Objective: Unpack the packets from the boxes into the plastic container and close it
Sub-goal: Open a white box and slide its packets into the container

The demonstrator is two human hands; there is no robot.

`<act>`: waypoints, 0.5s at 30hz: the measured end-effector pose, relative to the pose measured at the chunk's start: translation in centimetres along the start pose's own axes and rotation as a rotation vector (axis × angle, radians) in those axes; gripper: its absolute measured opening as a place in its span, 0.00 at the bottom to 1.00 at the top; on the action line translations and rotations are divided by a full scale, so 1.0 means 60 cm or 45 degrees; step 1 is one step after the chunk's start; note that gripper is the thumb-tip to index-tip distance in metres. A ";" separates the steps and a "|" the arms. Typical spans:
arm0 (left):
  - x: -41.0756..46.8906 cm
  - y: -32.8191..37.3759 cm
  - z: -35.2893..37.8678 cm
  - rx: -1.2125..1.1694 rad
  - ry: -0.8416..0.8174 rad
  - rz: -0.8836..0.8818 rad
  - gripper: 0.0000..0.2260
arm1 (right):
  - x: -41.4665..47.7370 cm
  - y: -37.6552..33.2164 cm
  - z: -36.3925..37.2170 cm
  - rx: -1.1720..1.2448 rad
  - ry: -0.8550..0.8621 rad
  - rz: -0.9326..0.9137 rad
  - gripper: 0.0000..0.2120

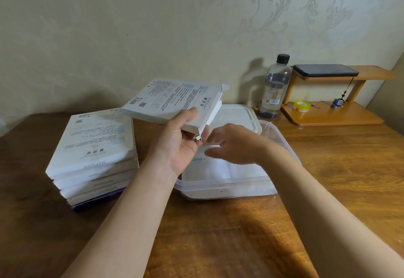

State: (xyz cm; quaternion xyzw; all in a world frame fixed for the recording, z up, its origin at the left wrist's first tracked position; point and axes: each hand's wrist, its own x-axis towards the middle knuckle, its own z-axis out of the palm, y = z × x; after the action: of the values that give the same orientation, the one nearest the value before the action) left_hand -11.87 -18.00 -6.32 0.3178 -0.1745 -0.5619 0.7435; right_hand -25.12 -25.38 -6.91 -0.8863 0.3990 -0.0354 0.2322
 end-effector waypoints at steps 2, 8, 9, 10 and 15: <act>-0.001 -0.003 0.000 0.072 0.004 0.022 0.12 | -0.013 0.003 -0.020 0.672 0.302 0.170 0.13; -0.011 -0.015 0.005 0.426 -0.020 0.180 0.20 | -0.018 -0.010 -0.040 1.819 0.181 0.308 0.14; -0.011 -0.017 0.005 0.492 -0.025 0.219 0.20 | -0.020 -0.010 -0.041 1.841 0.158 0.313 0.15; -0.012 -0.020 0.006 0.574 -0.034 0.259 0.20 | -0.021 -0.007 -0.041 1.850 0.138 0.320 0.16; -0.018 -0.028 0.011 0.737 -0.040 0.360 0.19 | -0.028 0.010 -0.046 1.886 0.069 0.342 0.15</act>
State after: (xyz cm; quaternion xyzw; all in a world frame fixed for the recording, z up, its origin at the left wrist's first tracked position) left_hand -13.79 -17.44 -6.85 0.4800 -0.3809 -0.3850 0.6901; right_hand -27.37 -25.57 -4.54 -0.4409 0.3809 -0.2879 0.7601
